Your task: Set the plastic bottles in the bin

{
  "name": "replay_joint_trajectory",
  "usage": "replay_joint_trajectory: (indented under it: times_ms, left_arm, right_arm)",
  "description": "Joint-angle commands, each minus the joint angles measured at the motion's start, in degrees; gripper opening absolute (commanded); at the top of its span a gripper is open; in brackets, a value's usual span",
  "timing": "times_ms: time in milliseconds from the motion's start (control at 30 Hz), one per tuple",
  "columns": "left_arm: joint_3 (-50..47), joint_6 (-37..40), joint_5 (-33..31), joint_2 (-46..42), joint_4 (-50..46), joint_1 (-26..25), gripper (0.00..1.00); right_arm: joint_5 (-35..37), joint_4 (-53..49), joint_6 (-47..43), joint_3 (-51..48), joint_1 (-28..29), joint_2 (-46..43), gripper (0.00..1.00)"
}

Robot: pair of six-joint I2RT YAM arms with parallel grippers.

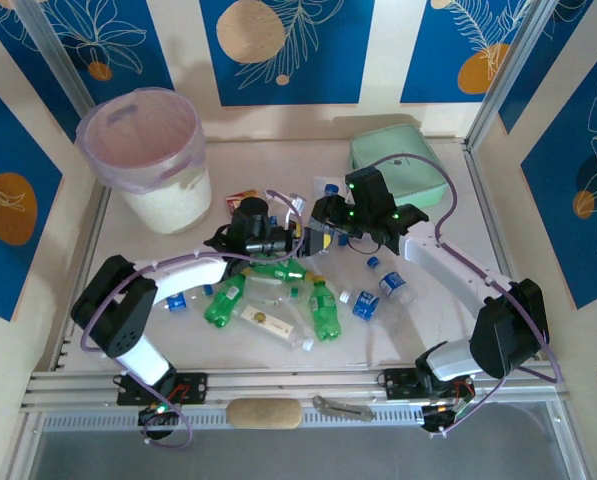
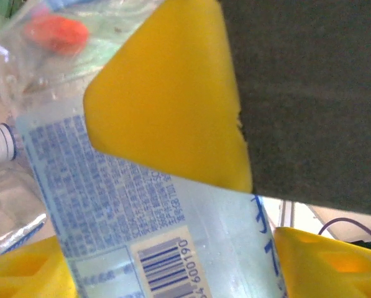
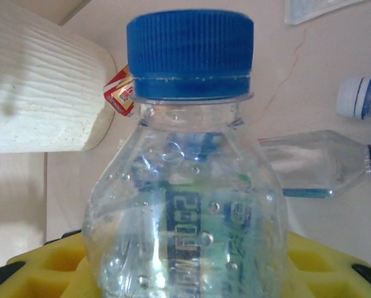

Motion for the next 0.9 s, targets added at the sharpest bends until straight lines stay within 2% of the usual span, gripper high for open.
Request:
replay_joint_trajectory:
  times_ms: [0,100,200,300,433,567,767,867]
  left_arm:
    - [0.9,1.0,0.9,0.9,2.6,-0.5,0.56]
    - [0.5,0.9,-0.2,0.5,2.5,-0.5,0.55]
    - [-0.2,1.4,-3.1,-0.5,1.0,-0.2,0.55]
    - [-1.4,1.4,-6.5,-2.0,-0.6,0.4,0.55]
    - [-3.6,0.9,-10.3,-4.7,-2.6,2.1,0.55]
    - [-5.1,1.8,-13.4,-9.1,-6.1,4.2,0.55]
    - [1.2,9.6,-21.6,-17.4,-22.9,7.3,0.52]
    - [7.6,12.2,-22.2,-19.9,-30.5,11.2,0.51]
  right_arm:
    - [-2.7,0.9,-0.1,0.8,0.6,-1.4,0.45]
    - [-2.5,1.0,-0.3,0.6,0.6,-1.8,0.53]
    - [-2.9,0.5,-1.0,1.0,-0.3,-2.6,0.68]
    - [-5.0,0.6,-1.6,1.3,-2.5,-3.9,0.73]
    - [-8.1,1.9,-0.7,0.6,-6.6,-6.2,0.74]
    - [-7.9,3.8,-0.2,-2.0,-9.2,-9.2,0.74]
    - [-6.1,5.1,0.2,-6.4,-10.6,-12.2,0.74]
    - [-6.6,6.8,1.1,-8.7,-10.5,-12.8,0.74]
